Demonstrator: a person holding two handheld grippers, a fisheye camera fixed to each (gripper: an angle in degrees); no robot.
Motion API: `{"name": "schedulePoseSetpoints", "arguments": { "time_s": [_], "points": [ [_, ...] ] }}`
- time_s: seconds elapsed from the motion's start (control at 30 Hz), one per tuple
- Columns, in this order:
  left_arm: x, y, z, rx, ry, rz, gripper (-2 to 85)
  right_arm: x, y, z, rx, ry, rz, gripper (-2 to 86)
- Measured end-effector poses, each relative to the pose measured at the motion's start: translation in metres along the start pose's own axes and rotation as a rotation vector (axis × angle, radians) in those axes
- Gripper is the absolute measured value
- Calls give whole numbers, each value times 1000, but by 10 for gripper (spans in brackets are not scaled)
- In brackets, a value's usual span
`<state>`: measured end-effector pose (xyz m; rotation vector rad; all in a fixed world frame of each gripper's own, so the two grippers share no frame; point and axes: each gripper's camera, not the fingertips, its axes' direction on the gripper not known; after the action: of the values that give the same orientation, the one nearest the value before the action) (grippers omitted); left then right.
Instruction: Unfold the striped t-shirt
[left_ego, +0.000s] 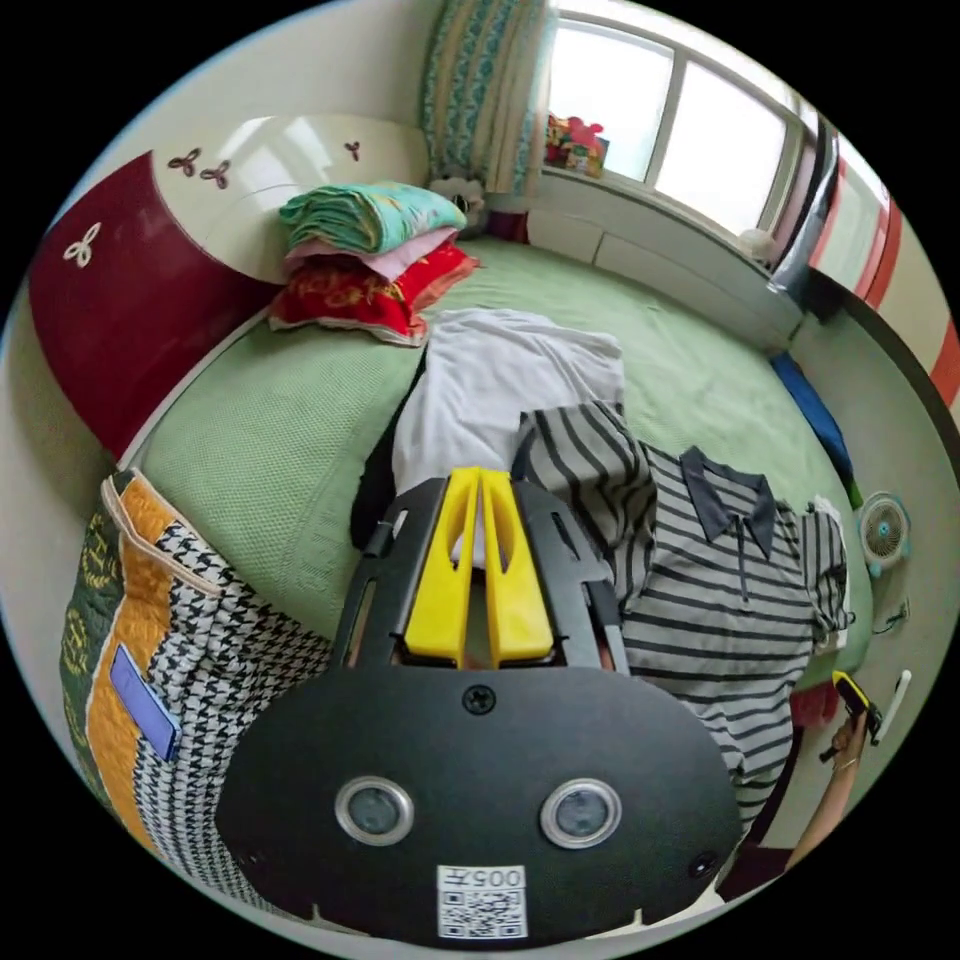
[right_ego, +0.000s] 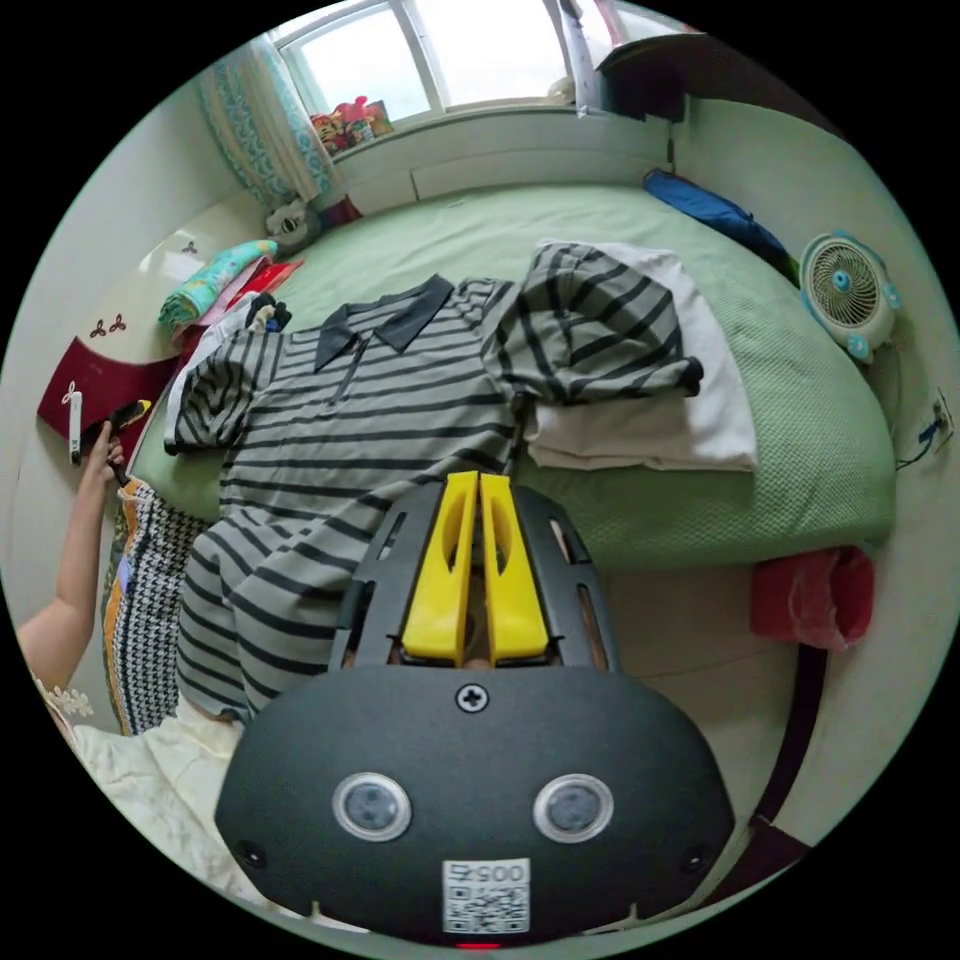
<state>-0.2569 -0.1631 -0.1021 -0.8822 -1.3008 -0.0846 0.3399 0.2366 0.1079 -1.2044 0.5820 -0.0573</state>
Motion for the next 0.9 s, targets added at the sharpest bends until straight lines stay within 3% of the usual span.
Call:
{"name": "schedulePoseSetpoints", "arguments": {
  "time_s": [0.17,0.37,0.63,0.9],
  "points": [
    [62,37,-17,-9,133,210,-6,-37,7,-5,9,-25,-36,-8],
    [177,123,-4,-223,377,403,-6,-120,20,3,-10,-33,-30,-9],
    [240,200,8,-281,116,451,-7,-192,51,42,-94,137,15,-10],
    [249,212,10,-260,96,467,-7,-217,88,58,32,300,-60,-12]
  ]
}}
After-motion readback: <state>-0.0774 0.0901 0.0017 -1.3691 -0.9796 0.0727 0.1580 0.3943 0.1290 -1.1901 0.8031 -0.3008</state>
